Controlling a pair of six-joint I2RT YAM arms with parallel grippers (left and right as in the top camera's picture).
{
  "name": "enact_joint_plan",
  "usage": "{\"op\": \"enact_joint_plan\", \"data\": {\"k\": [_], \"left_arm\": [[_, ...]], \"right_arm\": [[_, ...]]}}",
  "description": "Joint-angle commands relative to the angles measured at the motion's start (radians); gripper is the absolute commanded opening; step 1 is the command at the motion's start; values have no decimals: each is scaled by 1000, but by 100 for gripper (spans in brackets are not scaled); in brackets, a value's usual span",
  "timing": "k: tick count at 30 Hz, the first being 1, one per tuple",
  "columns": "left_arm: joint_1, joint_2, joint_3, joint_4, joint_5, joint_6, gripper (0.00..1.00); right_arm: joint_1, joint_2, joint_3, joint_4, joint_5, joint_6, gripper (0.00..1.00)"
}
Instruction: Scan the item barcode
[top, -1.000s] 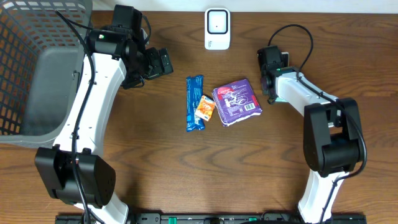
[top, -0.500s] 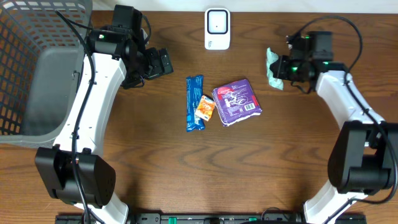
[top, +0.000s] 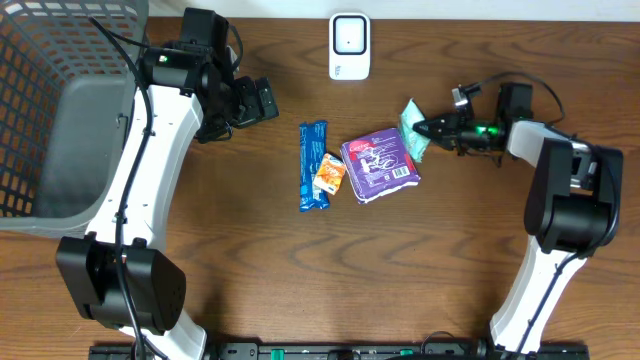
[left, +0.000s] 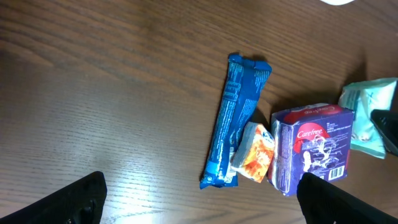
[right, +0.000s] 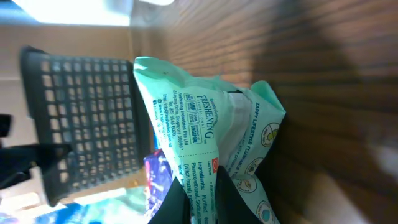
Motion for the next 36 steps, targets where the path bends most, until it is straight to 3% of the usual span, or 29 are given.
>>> {"op": "enact_joint_plan", "data": {"k": [1,3,8,15,18,23,29,36], "left_arm": [[3,2,5,-2,-14,10,98],[3,2,5,-2,-14,10,98],[3,2,5,-2,-14,10,98],[3,2,5,-2,-14,10,98],[3,2,5,-2,-14,10,98],[3,2,5,-2,-14,10,98],[3,2,5,-2,-14,10,98],[3,2,5,-2,-14,10,98]], "right_arm": [[-69,19,-1,-15,21,24,13],[-108,14,-1,-29,72,24,36],[-175,-14,-1,-39,106,24,56],[-207,-189,0,-207,391,-49,63],[-184,-305,0,-274,521,-87,55],[-98,-472,0,-299,716,-150,2],[50,-488,-1,-282,916,-150,1],[181,-343,-2,-248,1109,-148,1]]}}
